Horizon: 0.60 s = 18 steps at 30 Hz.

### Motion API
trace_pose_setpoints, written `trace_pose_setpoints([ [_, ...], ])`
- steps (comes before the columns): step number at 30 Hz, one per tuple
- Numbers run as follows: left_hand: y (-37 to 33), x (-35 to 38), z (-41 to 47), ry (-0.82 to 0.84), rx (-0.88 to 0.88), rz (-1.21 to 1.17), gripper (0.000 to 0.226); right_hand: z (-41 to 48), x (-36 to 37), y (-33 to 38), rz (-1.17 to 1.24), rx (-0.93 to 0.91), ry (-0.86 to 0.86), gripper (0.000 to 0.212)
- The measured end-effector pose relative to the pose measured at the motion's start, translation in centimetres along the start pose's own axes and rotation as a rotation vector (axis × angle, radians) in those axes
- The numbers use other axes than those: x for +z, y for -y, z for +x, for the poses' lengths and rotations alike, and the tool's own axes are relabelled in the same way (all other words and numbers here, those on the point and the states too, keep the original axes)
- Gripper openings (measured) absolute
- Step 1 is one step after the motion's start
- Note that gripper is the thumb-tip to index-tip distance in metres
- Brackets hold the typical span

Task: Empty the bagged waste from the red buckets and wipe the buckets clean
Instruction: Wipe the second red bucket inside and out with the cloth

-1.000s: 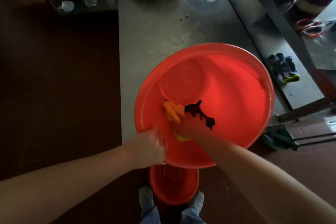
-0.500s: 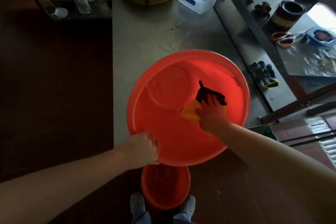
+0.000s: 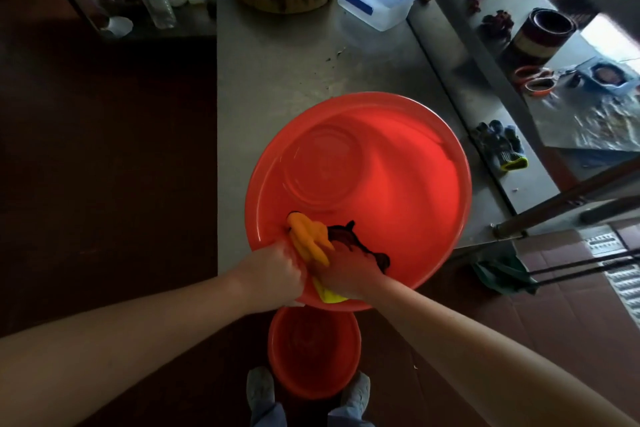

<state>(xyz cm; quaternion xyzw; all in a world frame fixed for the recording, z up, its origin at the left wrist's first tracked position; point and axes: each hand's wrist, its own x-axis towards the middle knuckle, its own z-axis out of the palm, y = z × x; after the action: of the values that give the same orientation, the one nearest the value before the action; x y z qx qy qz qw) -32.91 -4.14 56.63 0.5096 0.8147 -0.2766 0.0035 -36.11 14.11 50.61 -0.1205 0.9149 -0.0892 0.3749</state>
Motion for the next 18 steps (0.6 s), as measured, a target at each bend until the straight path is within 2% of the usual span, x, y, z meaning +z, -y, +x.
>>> trace_pose_setpoints([
  [2, -0.1, 0.1, -0.2, 0.016, 0.005, -0.034, 0.053, -0.7, -0.5, -1.2, -0.085, -0.01, 0.006, 0.066],
  [7, -0.8, 0.8, -0.4, 0.047, -0.015, -0.059, 0.047, -2.1, -4.1, -7.2, -0.605, 0.065, -0.149, 0.066],
  [10, -0.9, 0.1, 0.1, 0.064, -0.079, -0.013, 0.045, -2.8, -5.9, -8.9, -0.751, 0.143, -0.168, 0.058],
  [13, -0.3, -0.7, 0.5, 0.047, -0.097, -0.008, 0.042, -4.0, -5.3, -8.3, -0.706, 0.192, -0.14, 0.058],
  [18, 0.2, -1.7, 0.7, 0.064, -0.035, -0.005, 0.054, -6.6, 0.1, -3.2, -0.299, 0.133, -0.121, 0.06],
])
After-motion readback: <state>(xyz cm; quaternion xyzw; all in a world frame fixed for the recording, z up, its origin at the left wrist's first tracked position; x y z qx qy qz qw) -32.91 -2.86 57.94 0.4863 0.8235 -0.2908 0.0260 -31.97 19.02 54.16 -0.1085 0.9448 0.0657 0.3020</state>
